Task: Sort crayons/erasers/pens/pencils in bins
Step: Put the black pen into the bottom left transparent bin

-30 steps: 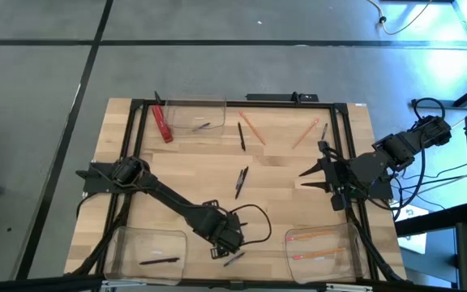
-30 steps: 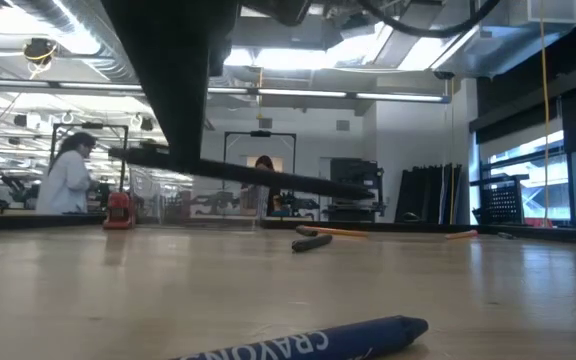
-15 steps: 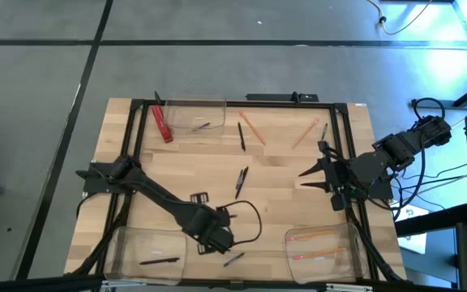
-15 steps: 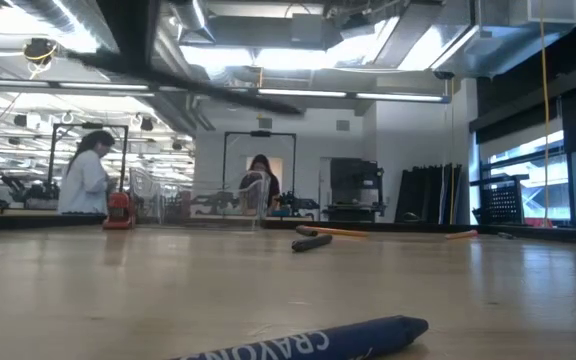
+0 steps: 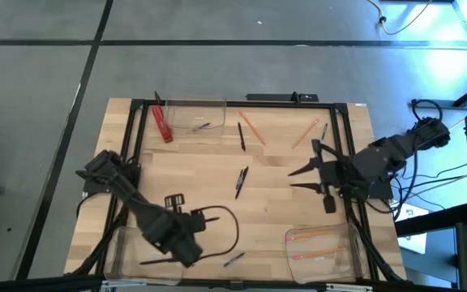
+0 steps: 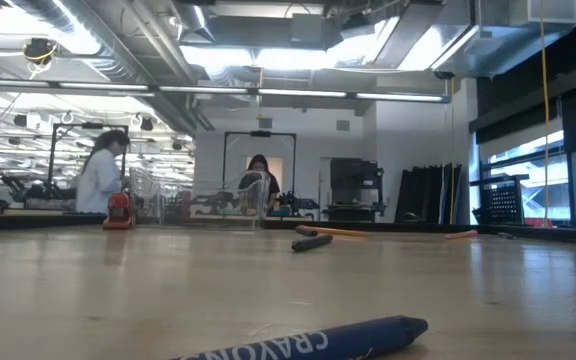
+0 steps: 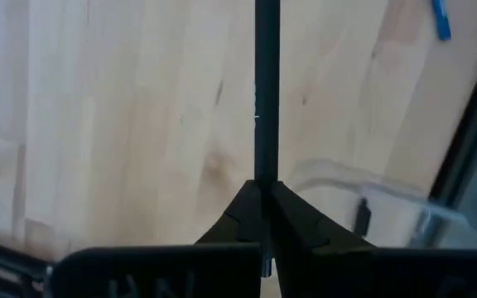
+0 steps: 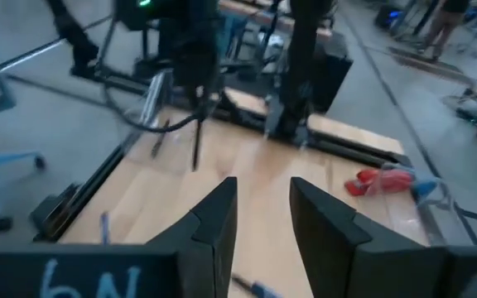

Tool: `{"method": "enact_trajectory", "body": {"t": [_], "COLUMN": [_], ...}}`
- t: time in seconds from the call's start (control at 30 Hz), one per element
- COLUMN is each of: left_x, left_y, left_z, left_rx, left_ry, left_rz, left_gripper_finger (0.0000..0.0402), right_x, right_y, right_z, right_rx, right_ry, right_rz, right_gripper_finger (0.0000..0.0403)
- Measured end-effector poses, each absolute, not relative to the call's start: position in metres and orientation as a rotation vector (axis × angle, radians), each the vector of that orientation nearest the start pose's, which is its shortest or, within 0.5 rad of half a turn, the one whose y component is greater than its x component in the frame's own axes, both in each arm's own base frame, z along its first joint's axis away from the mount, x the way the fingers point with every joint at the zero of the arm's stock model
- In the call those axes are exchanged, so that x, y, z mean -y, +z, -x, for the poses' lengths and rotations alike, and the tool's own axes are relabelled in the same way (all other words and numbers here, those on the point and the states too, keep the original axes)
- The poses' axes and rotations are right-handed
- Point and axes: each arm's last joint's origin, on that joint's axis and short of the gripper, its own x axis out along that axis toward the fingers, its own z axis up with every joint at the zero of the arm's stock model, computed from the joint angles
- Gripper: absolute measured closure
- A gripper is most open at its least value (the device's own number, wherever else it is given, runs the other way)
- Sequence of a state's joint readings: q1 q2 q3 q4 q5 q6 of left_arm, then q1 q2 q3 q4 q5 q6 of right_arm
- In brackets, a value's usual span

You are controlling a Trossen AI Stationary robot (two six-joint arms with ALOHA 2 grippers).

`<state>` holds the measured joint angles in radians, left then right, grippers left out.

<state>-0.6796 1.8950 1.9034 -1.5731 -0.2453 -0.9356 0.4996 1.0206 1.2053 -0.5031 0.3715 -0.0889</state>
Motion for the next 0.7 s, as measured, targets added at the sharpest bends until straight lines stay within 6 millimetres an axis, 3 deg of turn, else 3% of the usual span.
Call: {"method": "enact_trajectory", "body": {"t": [0.27, 0.47, 0.7], "left_x": [0.244, 0.268, 0.288], "left_y": [0.323, 0.322, 0.306], "left_z": [-0.247, -0.22, -0.189], "left_rx": [-1.348, -1.382, -1.451], "left_ry": [0.34, 0.337, 0.414], "left_rz": [0.149, 0.221, 0.282], "left_gripper_finger": [0.0401, 0.0401, 0.0401], "right_x": [-0.076, -0.072, -0.069], "right_y": [0.406, 0.411, 0.415], "right_z": [-0.213, -0.245, -0.283], "right_rx": [-0.256, -0.276, -0.312], "right_ry": [0.103, 0.205, 0.322], "right_rz": [0.181, 0.193, 0.19], "right_gripper_finger": [0.0288, 0.0288, 0.0288]}}
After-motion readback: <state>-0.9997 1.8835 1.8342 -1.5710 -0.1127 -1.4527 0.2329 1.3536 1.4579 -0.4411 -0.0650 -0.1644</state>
